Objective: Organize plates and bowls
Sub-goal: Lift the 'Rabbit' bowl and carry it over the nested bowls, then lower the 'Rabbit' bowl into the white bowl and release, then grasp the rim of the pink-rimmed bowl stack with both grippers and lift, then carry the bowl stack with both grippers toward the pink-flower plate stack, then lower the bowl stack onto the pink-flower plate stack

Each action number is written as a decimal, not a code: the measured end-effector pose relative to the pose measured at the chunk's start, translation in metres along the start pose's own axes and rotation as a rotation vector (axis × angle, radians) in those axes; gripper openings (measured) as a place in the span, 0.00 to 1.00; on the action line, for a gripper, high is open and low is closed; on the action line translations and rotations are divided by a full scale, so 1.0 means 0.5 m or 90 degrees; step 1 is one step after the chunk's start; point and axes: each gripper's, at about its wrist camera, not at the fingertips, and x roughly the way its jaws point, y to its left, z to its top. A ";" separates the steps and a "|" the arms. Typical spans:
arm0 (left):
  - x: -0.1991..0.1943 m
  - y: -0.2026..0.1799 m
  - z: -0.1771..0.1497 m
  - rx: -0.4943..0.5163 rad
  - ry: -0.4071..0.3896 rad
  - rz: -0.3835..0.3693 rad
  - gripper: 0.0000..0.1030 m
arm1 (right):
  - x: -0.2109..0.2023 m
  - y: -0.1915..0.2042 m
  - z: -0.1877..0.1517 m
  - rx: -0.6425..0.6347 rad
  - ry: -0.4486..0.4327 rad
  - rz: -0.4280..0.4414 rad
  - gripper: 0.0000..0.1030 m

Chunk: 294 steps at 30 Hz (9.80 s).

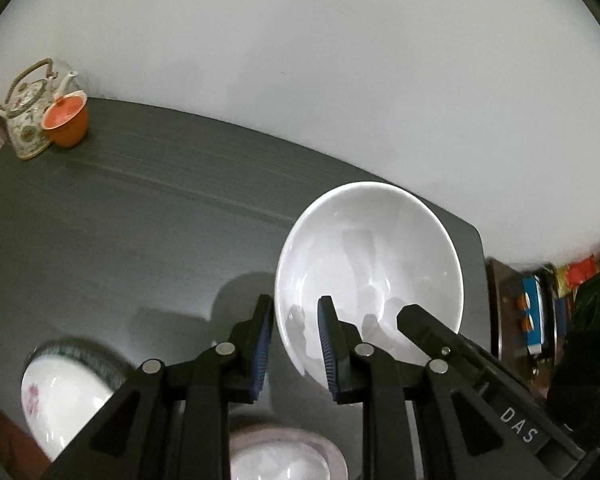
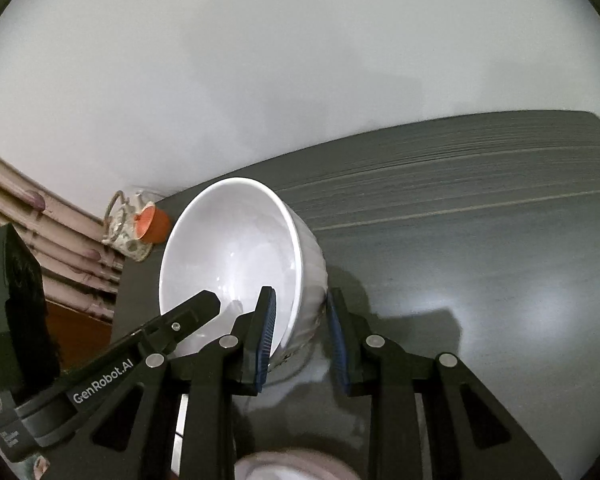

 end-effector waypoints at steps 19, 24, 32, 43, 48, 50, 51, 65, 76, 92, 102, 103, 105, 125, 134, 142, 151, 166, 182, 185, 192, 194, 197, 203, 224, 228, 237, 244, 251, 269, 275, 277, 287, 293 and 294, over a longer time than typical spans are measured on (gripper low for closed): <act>-0.188 0.051 -0.265 0.008 0.013 -0.016 0.21 | -0.189 0.045 -0.285 -0.002 0.003 0.002 0.26; -0.170 0.068 -0.300 0.002 0.025 -0.009 0.21 | -0.183 0.042 -0.337 -0.002 0.011 -0.002 0.26; -0.127 0.092 -0.321 -0.010 0.044 -0.007 0.21 | -0.131 0.058 -0.376 0.006 0.023 -0.022 0.26; -0.081 0.103 -0.327 -0.021 0.073 0.004 0.21 | -0.093 0.031 -0.394 0.024 0.053 -0.029 0.26; -0.058 0.100 -0.330 -0.020 0.082 0.012 0.21 | -0.069 0.025 -0.399 0.028 0.065 -0.031 0.26; -0.048 0.099 -0.330 -0.020 0.086 0.013 0.21 | -0.062 0.023 -0.400 0.033 0.069 -0.031 0.26; -0.044 0.100 -0.331 -0.019 0.089 0.015 0.21 | -0.060 0.021 -0.400 0.033 0.071 -0.031 0.26; 0.005 0.100 -0.336 -0.015 0.110 0.030 0.21 | -0.019 0.009 -0.401 0.028 0.085 -0.045 0.26; 0.016 0.097 -0.336 -0.009 0.108 0.041 0.21 | -0.005 0.007 -0.403 0.016 0.088 -0.053 0.27; 0.006 0.114 -0.324 -0.029 0.104 0.007 0.25 | -0.001 0.020 -0.409 -0.004 0.085 -0.052 0.41; -0.044 0.175 -0.287 -0.088 0.073 -0.035 0.29 | -0.049 0.006 -0.402 0.009 0.065 -0.023 0.47; -0.044 0.179 -0.286 -0.093 0.072 -0.034 0.29 | -0.054 0.002 -0.401 0.012 0.063 -0.021 0.47; -0.042 0.190 -0.287 -0.102 0.078 -0.025 0.30 | -0.065 -0.007 -0.400 0.020 0.058 -0.016 0.47; 0.023 0.224 -0.312 -0.141 0.150 -0.036 0.31 | -0.039 -0.110 -0.416 0.108 0.102 -0.079 0.53; 0.042 0.245 -0.311 -0.147 0.160 -0.026 0.32 | -0.004 -0.093 -0.415 0.089 0.119 -0.097 0.53; 0.061 0.248 -0.310 -0.148 0.162 -0.004 0.32 | 0.012 -0.086 -0.417 0.079 0.128 -0.122 0.53; 0.088 0.242 -0.307 -0.148 0.173 0.005 0.29 | 0.038 -0.083 -0.407 0.077 0.141 -0.137 0.51; 0.093 0.237 -0.301 -0.139 0.169 -0.001 0.23 | 0.059 -0.072 -0.394 0.074 0.148 -0.136 0.36; 0.096 0.211 -0.304 -0.120 0.147 -0.005 0.08 | 0.057 -0.044 -0.394 0.068 0.137 -0.107 0.14; 0.097 0.211 -0.306 -0.118 0.145 -0.003 0.07 | 0.055 -0.045 -0.397 0.069 0.135 -0.106 0.14; 0.095 0.200 -0.306 -0.103 0.136 0.007 0.07 | 0.049 -0.050 -0.397 0.071 0.134 -0.107 0.14; 0.094 0.197 -0.306 -0.099 0.132 0.007 0.07 | 0.049 -0.051 -0.397 0.068 0.133 -0.107 0.14; 0.092 0.195 -0.306 -0.097 0.127 0.003 0.07 | 0.049 -0.052 -0.398 0.071 0.128 -0.107 0.14; 0.091 0.192 -0.304 -0.090 0.123 -0.001 0.07 | 0.047 -0.053 -0.399 0.073 0.124 -0.108 0.14; 0.034 0.221 -0.284 -0.102 0.087 -0.010 0.07 | 0.036 -0.017 -0.364 0.047 0.102 -0.104 0.14; 0.009 0.232 -0.279 -0.111 0.073 -0.006 0.07 | 0.034 0.002 -0.355 0.031 0.098 -0.099 0.14; -0.059 0.284 -0.255 -0.137 0.032 0.014 0.07 | 0.035 0.075 -0.331 -0.019 0.092 -0.077 0.14; -0.096 0.334 -0.251 -0.168 0.011 0.026 0.07 | 0.048 0.152 -0.323 -0.066 0.098 -0.059 0.14; -0.114 0.383 -0.259 -0.197 0.001 0.038 0.07 | 0.071 0.207 -0.318 -0.096 0.114 -0.047 0.14; -0.123 0.508 -0.286 -0.273 -0.005 0.065 0.07 | 0.152 0.311 -0.364 -0.153 0.176 -0.032 0.14; -0.116 0.537 -0.296 -0.290 -0.003 0.063 0.07 | 0.174 0.329 -0.372 -0.162 0.191 -0.035 0.14; -0.110 0.546 -0.292 -0.292 -0.002 0.063 0.07 | 0.182 0.335 -0.373 -0.165 0.193 -0.036 0.14; -0.088 0.556 -0.299 -0.299 0.011 0.064 0.07 | 0.190 0.333 -0.380 -0.169 0.201 -0.045 0.14; -0.078 0.564 -0.300 -0.300 0.013 0.064 0.07 | 0.201 0.340 -0.383 -0.170 0.203 -0.053 0.14; -0.078 0.565 -0.300 -0.300 0.012 0.064 0.07 | 0.203 0.341 -0.383 -0.169 0.203 -0.053 0.14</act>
